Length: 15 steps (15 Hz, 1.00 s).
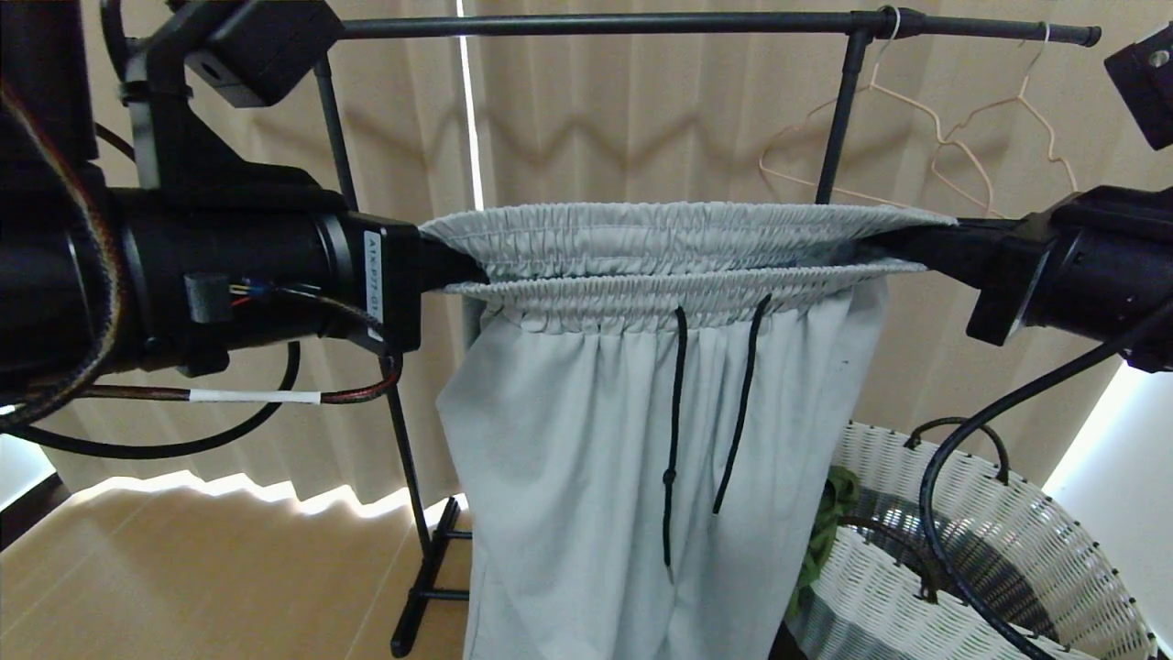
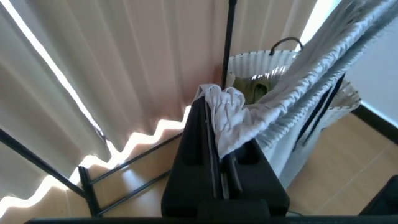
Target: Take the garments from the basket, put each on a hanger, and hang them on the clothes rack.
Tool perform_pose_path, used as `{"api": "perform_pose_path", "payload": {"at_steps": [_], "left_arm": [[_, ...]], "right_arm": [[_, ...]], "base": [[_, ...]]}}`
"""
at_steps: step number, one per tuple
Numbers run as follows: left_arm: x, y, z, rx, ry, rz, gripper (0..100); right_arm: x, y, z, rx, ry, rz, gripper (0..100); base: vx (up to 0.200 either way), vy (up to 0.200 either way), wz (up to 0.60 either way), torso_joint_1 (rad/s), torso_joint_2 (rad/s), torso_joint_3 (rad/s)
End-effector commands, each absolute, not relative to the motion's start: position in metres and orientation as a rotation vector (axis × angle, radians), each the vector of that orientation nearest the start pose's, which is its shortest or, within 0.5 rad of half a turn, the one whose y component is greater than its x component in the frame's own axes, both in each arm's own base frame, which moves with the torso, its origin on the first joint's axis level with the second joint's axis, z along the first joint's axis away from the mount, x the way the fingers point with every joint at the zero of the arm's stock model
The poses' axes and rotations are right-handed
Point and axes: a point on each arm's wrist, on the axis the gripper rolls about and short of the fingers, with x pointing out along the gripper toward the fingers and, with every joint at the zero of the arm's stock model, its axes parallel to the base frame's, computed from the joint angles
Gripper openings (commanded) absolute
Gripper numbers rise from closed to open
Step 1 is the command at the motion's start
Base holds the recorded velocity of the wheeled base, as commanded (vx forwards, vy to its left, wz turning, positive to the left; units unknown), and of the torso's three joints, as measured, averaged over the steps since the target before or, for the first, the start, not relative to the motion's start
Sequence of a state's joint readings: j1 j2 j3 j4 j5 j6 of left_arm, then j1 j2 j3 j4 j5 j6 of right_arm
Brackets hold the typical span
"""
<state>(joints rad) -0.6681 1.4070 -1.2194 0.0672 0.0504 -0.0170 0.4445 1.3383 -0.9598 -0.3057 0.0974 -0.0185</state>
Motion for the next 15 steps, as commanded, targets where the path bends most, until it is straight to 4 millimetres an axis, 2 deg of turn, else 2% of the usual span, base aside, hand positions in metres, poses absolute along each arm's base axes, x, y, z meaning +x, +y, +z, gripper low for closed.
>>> {"api": "perform_pose_path", "payload": {"at_steps": [1, 5, 8, 10, 12, 15], "left_arm": [[0.195, -0.149, 0.307, 0.092, 0.256, -0.599, 0], [0.229, -0.17, 0.294, 0.112, 0.246, -0.52, 0], [0.252, -0.183, 0.284, 0.113, 0.253, -0.503, 0], [0.264, -0.189, 0.28, 0.111, 0.251, -0.494, 0], [0.271, -0.192, 0.278, 0.104, 0.235, -0.489, 0], [0.271, -0.191, 0.278, 0.103, 0.235, -0.488, 0]], "right_arm": [[0.201, 0.098, 0.289, -0.033, 0.073, 0.542, 0], [0.202, 0.083, 0.284, -0.043, 0.08, 0.478, 0], [0.175, 0.073, 0.283, -0.036, 0.072, 0.496, 0], [0.157, 0.068, 0.28, -0.031, 0.057, 0.599, 0], [0.139, 0.064, 0.277, -0.024, 0.038, 0.749, 0], [0.13, 0.062, 0.273, -0.022, 0.037, 0.815, 0]], "base": [[0.0, 0.0, 0.0, 0.0, 0.0, 0.0], [0.0, 0.0, 0.0, 0.0, 0.0, 0.0], [0.0, 0.0, 0.0, 0.0, 0.0, 0.0], [0.0, 0.0, 0.0, 0.0, 0.0, 0.0], [0.0, 0.0, 0.0, 0.0, 0.0, 0.0], [0.0, 0.0, 0.0, 0.0, 0.0, 0.0]]}}
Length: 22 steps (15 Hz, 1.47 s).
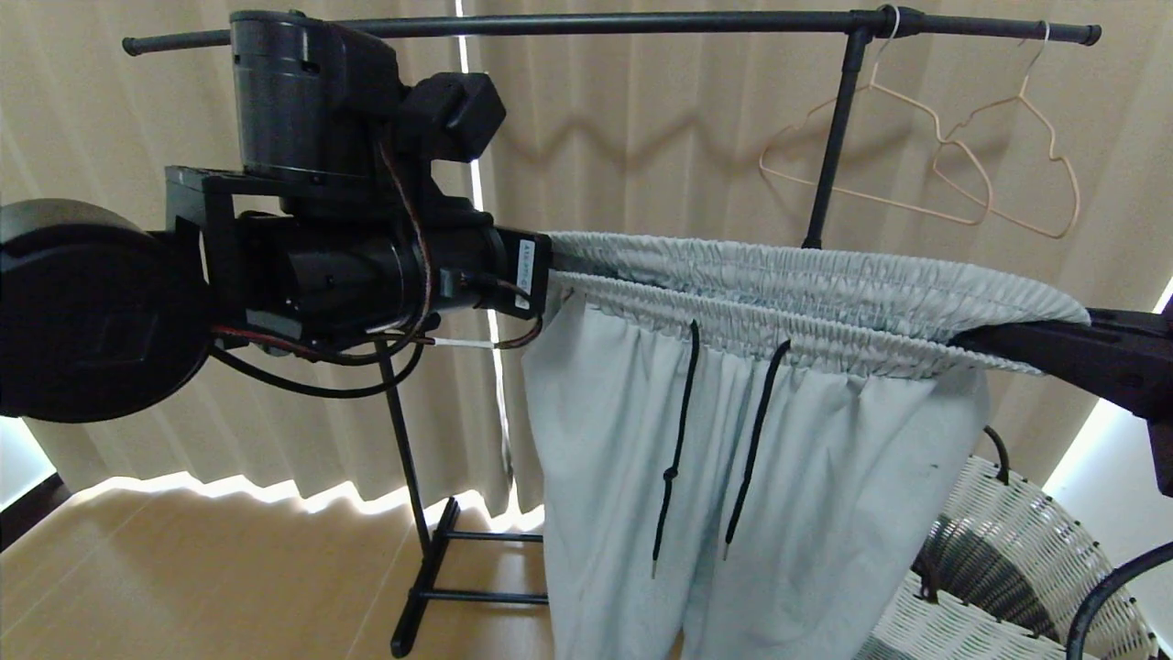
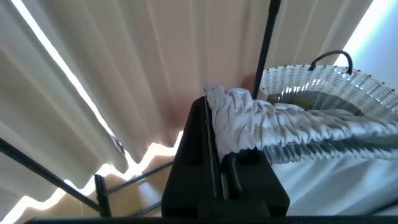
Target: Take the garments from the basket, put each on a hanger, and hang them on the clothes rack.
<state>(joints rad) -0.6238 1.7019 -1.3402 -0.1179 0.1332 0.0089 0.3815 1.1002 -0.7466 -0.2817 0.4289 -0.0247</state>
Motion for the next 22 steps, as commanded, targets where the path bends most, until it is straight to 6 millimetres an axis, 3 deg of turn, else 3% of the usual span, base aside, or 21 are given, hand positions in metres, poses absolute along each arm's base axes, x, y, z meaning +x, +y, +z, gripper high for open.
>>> {"api": "perform_pose_path", "payload": {"at_steps": [1, 5, 10, 13, 16, 20, 22], "left_arm": [[0.27, -0.19, 0.279, 0.098, 0.234, -0.487, 0], [0.247, -0.175, 0.292, 0.072, 0.228, -0.516, 0], [0.171, -0.131, 0.315, 0.043, 0.34, -0.784, 0], [0.148, -0.123, 0.316, 0.037, 0.347, -0.901, 0], [0.147, -0.124, 0.315, 0.041, 0.349, -0.909, 0], [0.15, -0.125, 0.314, 0.06, 0.336, -0.904, 0], [0.173, -0.132, 0.316, 0.117, 0.232, -0.779, 0]], "right_arm": [[0.132, 0.063, 0.271, -0.023, 0.045, 0.81, 0], [0.159, 0.061, 0.267, -0.034, 0.084, 0.681, 0], [0.214, 0.079, 0.276, -0.031, -0.026, 0.622, 0], [0.24, 0.094, 0.277, -0.027, -0.041, 0.65, 0], [0.251, 0.098, 0.28, -0.023, -0.047, 0.648, 0], [0.245, 0.096, 0.281, -0.023, -0.044, 0.639, 0], [0.232, 0.089, 0.293, -0.023, -0.081, 0.623, 0]], "base": [[0.0, 0.0, 0.0, 0.0, 0.0, 0.0], [0.0, 0.0, 0.0, 0.0, 0.0, 0.0], [0.0, 0.0, 0.0, 0.0, 0.0, 0.0], [0.0, 0.0, 0.0, 0.0, 0.0, 0.0], [0.0, 0.0, 0.0, 0.0, 0.0, 0.0], [0.0, 0.0, 0.0, 0.0, 0.0, 0.0], [0.0, 0.0, 0.0, 0.0, 0.0, 0.0]]}}
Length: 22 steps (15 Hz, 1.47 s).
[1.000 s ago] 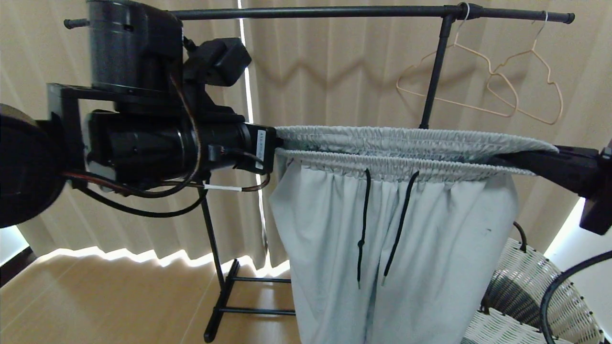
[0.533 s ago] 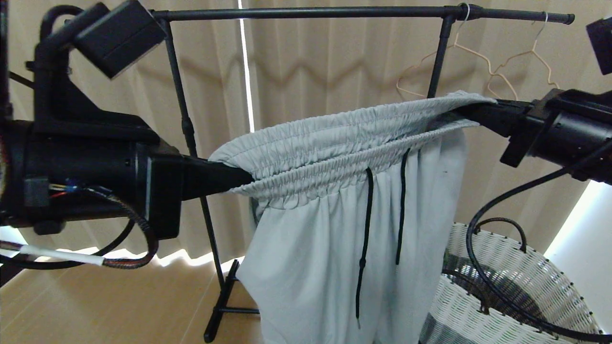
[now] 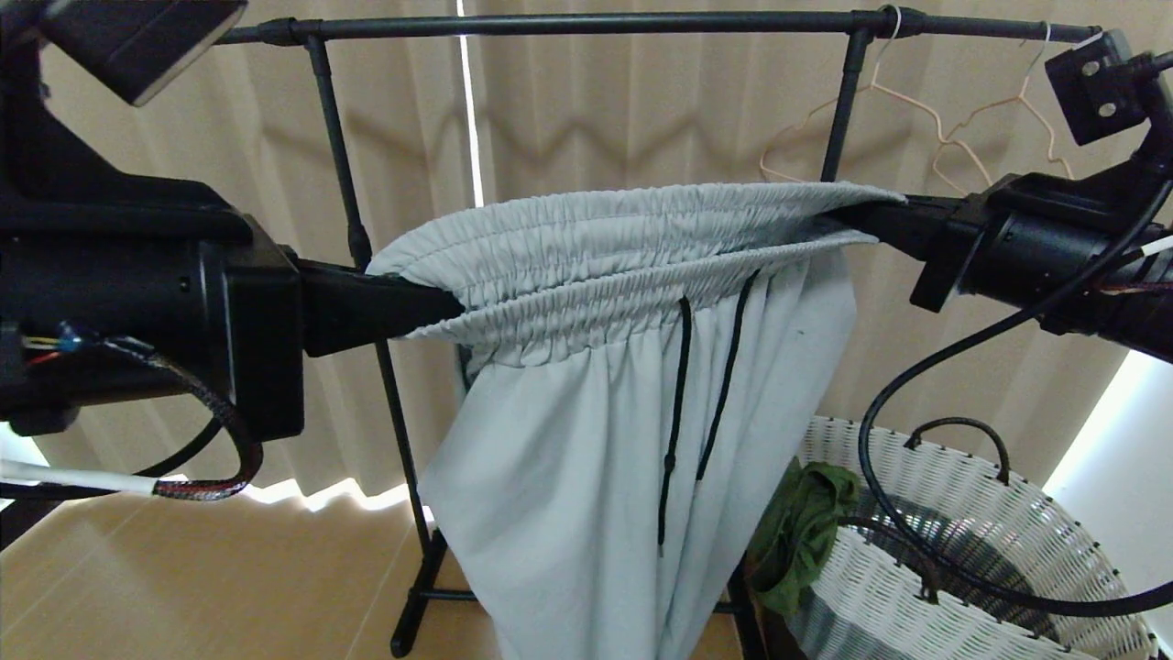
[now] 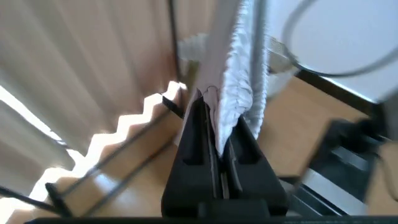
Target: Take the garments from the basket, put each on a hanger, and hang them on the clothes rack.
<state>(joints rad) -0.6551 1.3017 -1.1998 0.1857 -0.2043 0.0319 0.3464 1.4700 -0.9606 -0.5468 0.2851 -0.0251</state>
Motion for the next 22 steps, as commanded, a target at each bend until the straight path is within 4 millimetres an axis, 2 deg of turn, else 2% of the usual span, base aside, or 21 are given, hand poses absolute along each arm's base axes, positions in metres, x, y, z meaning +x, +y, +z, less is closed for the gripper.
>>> {"api": "perform_pose_path", "payload": {"at_steps": [1, 2, 4, 7, 11, 18, 19, 22], "left_arm": [[0.182, -0.137, 0.316, 0.121, 0.192, -0.725, 0], [0.198, -0.146, 0.316, 0.118, 0.121, -0.631, 0], [0.21, -0.155, 0.305, 0.123, 0.122, -0.592, 0], [0.21, -0.156, 0.289, 0.14, 0.172, -0.594, 0], [0.207, -0.154, 0.304, 0.123, 0.12, -0.593, 0], [0.206, -0.152, 0.304, 0.123, 0.122, -0.592, 0], [0.206, -0.152, 0.304, 0.123, 0.122, -0.592, 0], [0.207, -0.152, 0.303, 0.124, 0.125, -0.589, 0]], "right_arm": [[0.226, 0.086, 0.296, -0.023, -0.08, 0.62, 0], [0.214, 0.08, 0.3, -0.024, -0.058, 0.61, 0], [0.2, 0.075, 0.298, -0.025, -0.016, 0.609, 0], [0.198, 0.074, 0.282, -0.026, 0.033, 0.609, 0], [0.201, 0.075, 0.296, -0.025, -0.017, 0.609, 0], [0.2, 0.075, 0.293, -0.025, -0.002, 0.609, 0], [0.2, 0.075, 0.293, -0.025, 0.0, 0.609, 100], [0.199, 0.076, 0.284, -0.026, 0.022, 0.619, 100]], "base": [[0.0, 0.0, 0.0, 0.0, 0.0, 0.0], [0.0, 0.0, 0.0, 0.0, 0.0, 0.0], [0.0, 0.0, 0.0, 0.0, 0.0, 0.0], [0.0, 0.0, 0.0, 0.0, 0.0, 0.0], [0.0, 0.0, 0.0, 0.0, 0.0, 0.0], [0.0, 0.0, 0.0, 0.0, 0.0, 0.0], [0.0, 0.0, 0.0, 0.0, 0.0, 0.0], [0.0, 0.0, 0.0, 0.0, 0.0, 0.0]]}}
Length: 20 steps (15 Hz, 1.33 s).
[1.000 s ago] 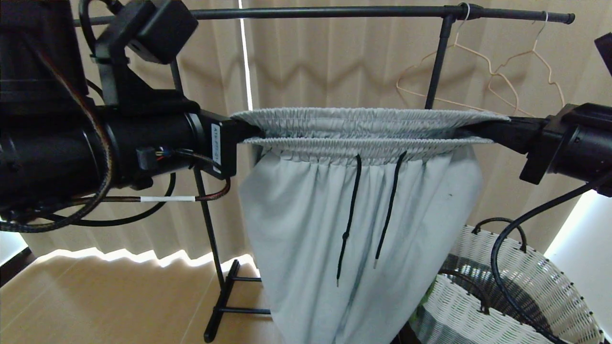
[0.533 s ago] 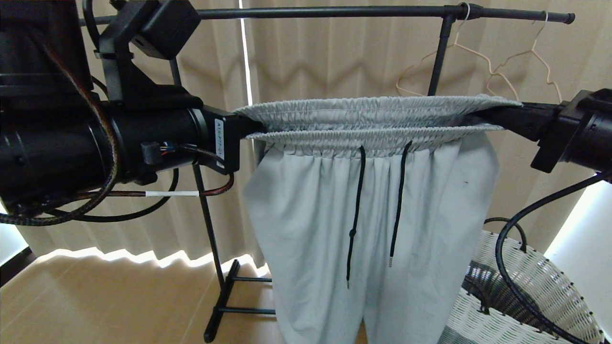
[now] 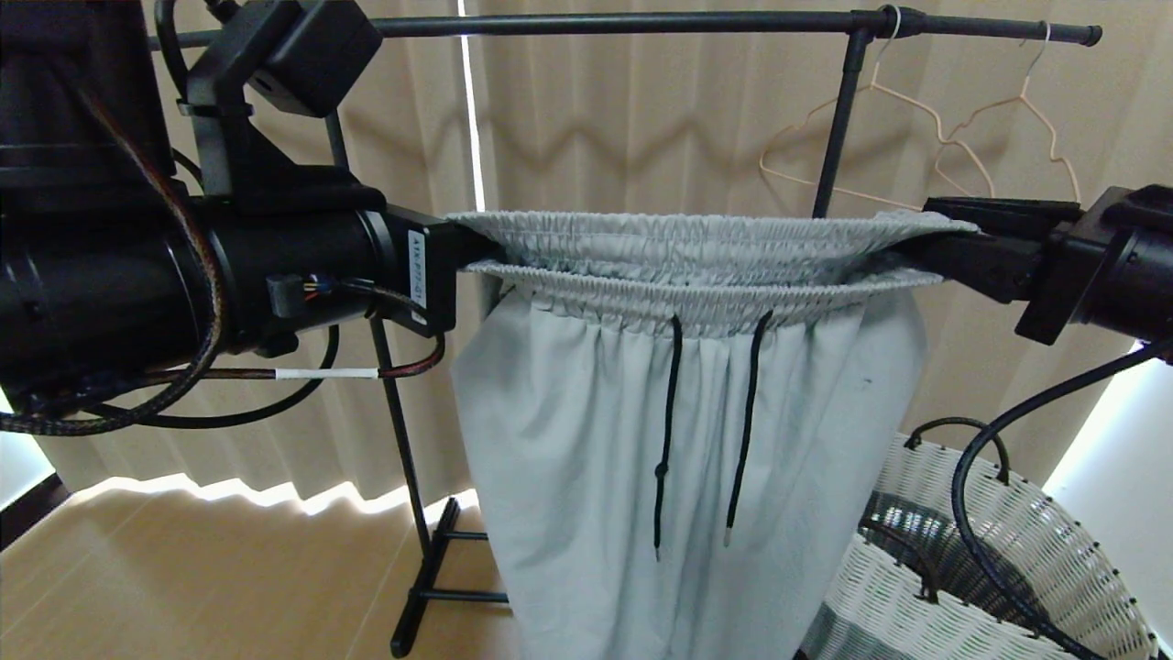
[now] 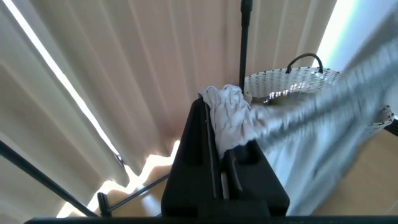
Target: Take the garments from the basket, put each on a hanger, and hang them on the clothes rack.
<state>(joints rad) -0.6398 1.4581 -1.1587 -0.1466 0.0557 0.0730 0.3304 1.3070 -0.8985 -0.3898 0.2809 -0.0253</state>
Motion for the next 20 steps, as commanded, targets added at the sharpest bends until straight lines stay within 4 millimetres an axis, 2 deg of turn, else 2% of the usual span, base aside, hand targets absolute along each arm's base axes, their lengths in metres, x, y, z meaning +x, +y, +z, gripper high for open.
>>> {"api": "perform_pose_path", "payload": {"at_steps": [1, 3, 4, 10, 13, 15, 19, 20], "left_arm": [[0.208, -0.152, 0.302, 0.124, 0.128, -0.581, 0], [0.21, -0.151, 0.302, 0.129, 0.131, -0.549, 0], [0.214, -0.147, 0.301, 0.134, 0.135, -0.48, 0], [0.235, -0.126, 0.295, 0.166, 0.157, -0.343, 0], [0.236, -0.121, 0.293, 0.167, 0.165, -0.325, 0], [0.227, -0.111, 0.287, 0.176, 0.182, -0.307, 0], [0.187, -0.065, 0.278, 0.221, 0.175, -0.201, 0], [0.17, -0.05, 0.27, 0.216, 0.182, -0.155, 0]], "right_arm": [[0.196, 0.076, 0.28, -0.023, 0.035, 0.628, 100], [0.188, 0.08, 0.272, -0.022, 0.056, 0.662, 100], [0.181, 0.083, 0.268, -0.021, 0.064, 0.691, 100], [0.169, 0.082, 0.269, -0.017, -0.007, 0.772, 100], [0.164, 0.08, 0.265, -0.02, -0.005, 0.773, 100], [0.161, 0.074, 0.256, -0.031, 0.027, 0.737, 100], [0.149, 0.046, 0.232, -0.118, 0.054, 0.598, 100], [0.145, 0.035, 0.224, -0.149, 0.066, 0.502, 100]], "base": [[0.0, 0.0, 0.0, 0.0, 0.0, 0.0], [0.0, 0.0, 0.0, 0.0, 0.0, 0.0], [0.0, 0.0, 0.0, 0.0, 0.0, 0.0], [0.0, 0.0, 0.0, 0.0, 0.0, 0.0], [0.0, 0.0, 0.0, 0.0, 0.0, 0.0], [0.0, 0.0, 0.0, 0.0, 0.0, 0.0], [0.0, 0.0, 0.0, 0.0, 0.0, 0.0], [0.0, 0.0, 0.0, 0.0, 0.0, 0.0]]}}
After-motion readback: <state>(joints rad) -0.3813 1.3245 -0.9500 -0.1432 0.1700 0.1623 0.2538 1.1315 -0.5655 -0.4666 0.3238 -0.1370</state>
